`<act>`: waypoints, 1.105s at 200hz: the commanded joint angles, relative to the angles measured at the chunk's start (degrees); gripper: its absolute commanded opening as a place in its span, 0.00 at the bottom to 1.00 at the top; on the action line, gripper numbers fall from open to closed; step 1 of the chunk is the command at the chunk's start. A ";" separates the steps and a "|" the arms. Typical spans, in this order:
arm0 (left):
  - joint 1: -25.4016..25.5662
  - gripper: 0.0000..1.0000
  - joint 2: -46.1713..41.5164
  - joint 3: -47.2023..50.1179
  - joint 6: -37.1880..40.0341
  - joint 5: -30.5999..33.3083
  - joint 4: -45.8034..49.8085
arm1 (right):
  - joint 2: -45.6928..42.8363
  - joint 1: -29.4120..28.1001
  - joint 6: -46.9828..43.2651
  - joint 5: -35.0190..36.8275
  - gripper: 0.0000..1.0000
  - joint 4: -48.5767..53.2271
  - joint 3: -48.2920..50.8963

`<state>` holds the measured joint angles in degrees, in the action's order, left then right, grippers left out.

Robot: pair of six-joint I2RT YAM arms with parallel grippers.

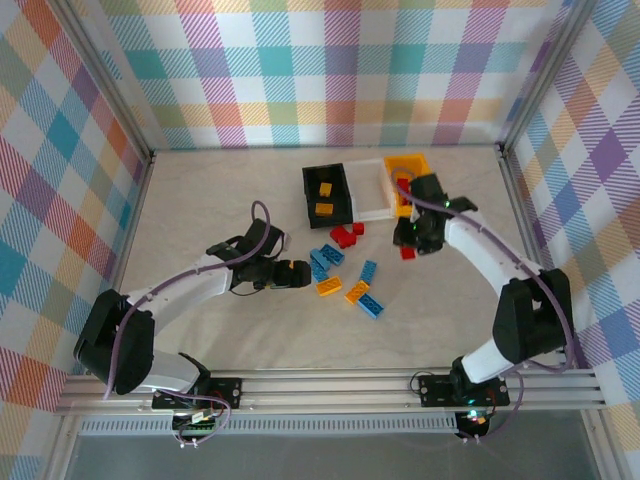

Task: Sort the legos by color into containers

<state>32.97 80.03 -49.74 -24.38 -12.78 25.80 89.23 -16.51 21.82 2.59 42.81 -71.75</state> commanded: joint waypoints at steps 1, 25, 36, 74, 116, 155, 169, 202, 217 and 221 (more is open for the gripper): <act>0.23 0.87 0.70 -0.93 1.78 1.03 2.09 | 6.64 2.82 -2.81 1.01 0.31 1.86 -9.45; -0.19 0.87 0.62 -1.32 2.67 2.03 3.21 | 16.86 4.70 -3.49 1.84 0.31 2.97 -22.30; -0.33 0.87 0.57 -1.67 3.11 2.31 3.76 | 21.24 5.21 -3.78 2.50 0.31 2.92 -27.48; -0.97 0.87 1.34 -2.08 4.62 3.44 5.18 | 33.69 7.13 -4.60 3.46 0.30 1.92 -41.22; -1.68 0.87 4.66 -3.41 5.42 2.77 4.90 | 40.85 7.94 -5.53 2.95 0.30 1.31 -49.15; -1.77 0.87 7.81 -5.52 5.32 1.99 4.17 | 44.91 8.07 -6.09 2.55 0.30 2.02 -53.15; -1.78 0.87 8.22 -5.90 5.36 2.05 4.21 | 45.29 8.27 -6.05 2.16 0.30 1.60 -53.15; -1.77 0.87 8.55 -6.34 5.37 2.35 4.38 | 45.94 8.57 -6.25 1.70 0.31 1.32 -53.19; -1.77 0.87 8.57 -6.41 5.22 2.33 4.26 | 46.03 8.69 -6.26 1.38 0.31 1.18 -53.19; -1.77 0.87 8.57 -6.37 5.18 2.39 4.21 | 46.12 8.76 -6.33 1.35 0.31 1.22 -53.20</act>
<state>31.73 87.94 -54.81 -19.88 -10.24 29.67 134.45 -8.54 16.82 5.21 43.66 -123.17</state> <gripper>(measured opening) 0.869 0.316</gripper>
